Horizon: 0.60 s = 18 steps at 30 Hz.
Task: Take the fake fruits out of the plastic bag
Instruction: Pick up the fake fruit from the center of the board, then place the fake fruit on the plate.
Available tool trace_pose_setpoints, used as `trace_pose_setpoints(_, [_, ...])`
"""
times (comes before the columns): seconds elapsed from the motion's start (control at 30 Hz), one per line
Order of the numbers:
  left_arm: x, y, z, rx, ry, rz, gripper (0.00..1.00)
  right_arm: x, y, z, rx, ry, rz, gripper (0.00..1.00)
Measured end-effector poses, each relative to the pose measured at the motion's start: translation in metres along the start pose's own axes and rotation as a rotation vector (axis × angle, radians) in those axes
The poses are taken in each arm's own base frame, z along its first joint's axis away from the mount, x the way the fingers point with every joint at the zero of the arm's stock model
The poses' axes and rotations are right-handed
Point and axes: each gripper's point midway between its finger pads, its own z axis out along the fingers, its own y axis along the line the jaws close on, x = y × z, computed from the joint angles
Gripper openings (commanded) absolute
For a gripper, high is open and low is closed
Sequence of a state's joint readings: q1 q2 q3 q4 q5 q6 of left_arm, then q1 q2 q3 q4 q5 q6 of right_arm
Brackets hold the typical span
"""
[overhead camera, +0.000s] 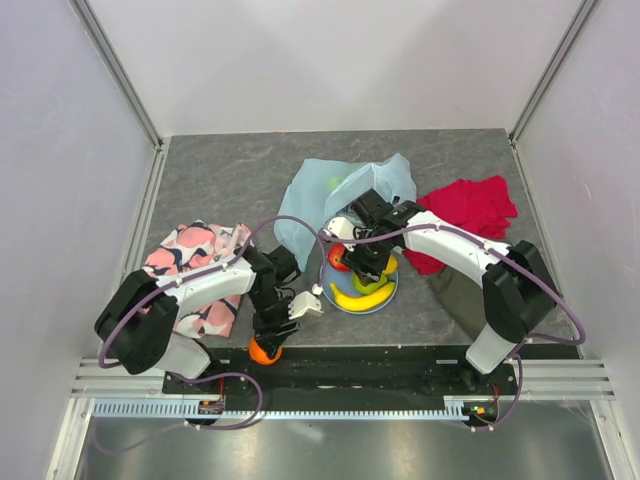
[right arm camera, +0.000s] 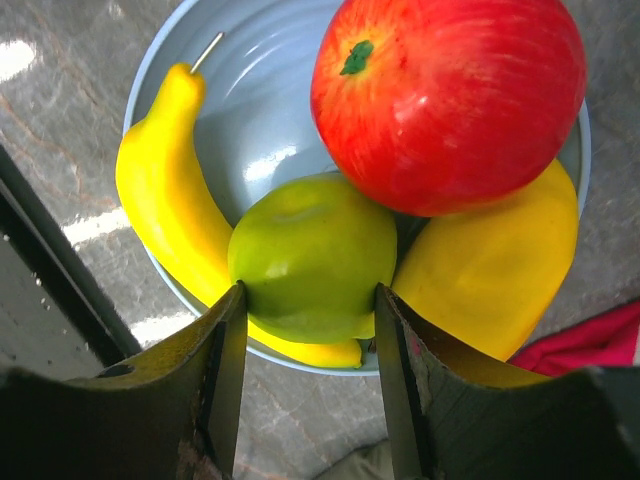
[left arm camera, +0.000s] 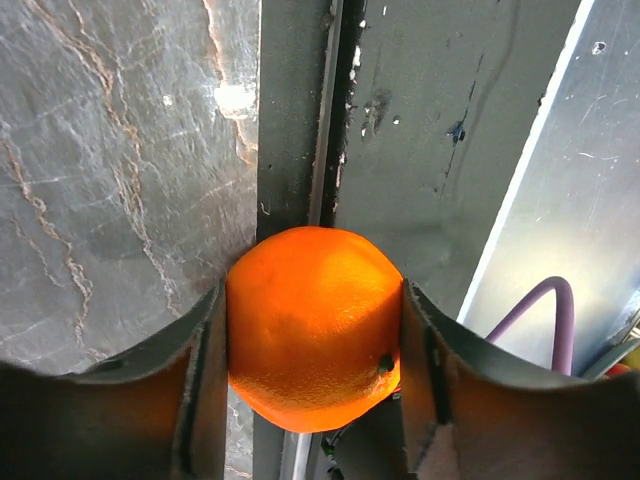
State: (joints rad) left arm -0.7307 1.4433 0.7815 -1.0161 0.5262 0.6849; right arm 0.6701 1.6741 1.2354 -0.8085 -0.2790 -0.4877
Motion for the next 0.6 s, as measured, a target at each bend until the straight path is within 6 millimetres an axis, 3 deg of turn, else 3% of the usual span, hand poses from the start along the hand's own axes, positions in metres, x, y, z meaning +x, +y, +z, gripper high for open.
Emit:
trace_pose_setpoints(0.13, [-0.004, 0.0, -0.004, -0.002, -0.002, 0.002, 0.02, 0.008, 0.005, -0.004, -0.011, 0.02, 0.004, 0.25])
trace_pose_setpoints(0.23, [-0.026, 0.002, -0.022, -0.021, -0.044, 0.018, 0.02, 0.01, 0.006, -0.005, -0.013, 0.025, 0.015, 0.25])
trace_pose_setpoints(0.43, [-0.129, 0.015, -0.086, -0.116, -0.308, 0.073, 0.02, 0.012, 0.003, -0.016, 0.002, 0.012, 0.048, 0.25])
trace_pose_setpoints(0.5, [-0.155, 0.025, -0.094, -0.141, -0.376, 0.077, 0.02, 0.014, 0.005, -0.02, -0.002, 0.02, 0.051, 0.25])
trace_pose_setpoints(0.6, [-0.172, 0.04, -0.089, -0.152, -0.413, 0.032, 0.02, 0.024, 0.003, -0.023, 0.006, 0.058, 0.086, 0.25])
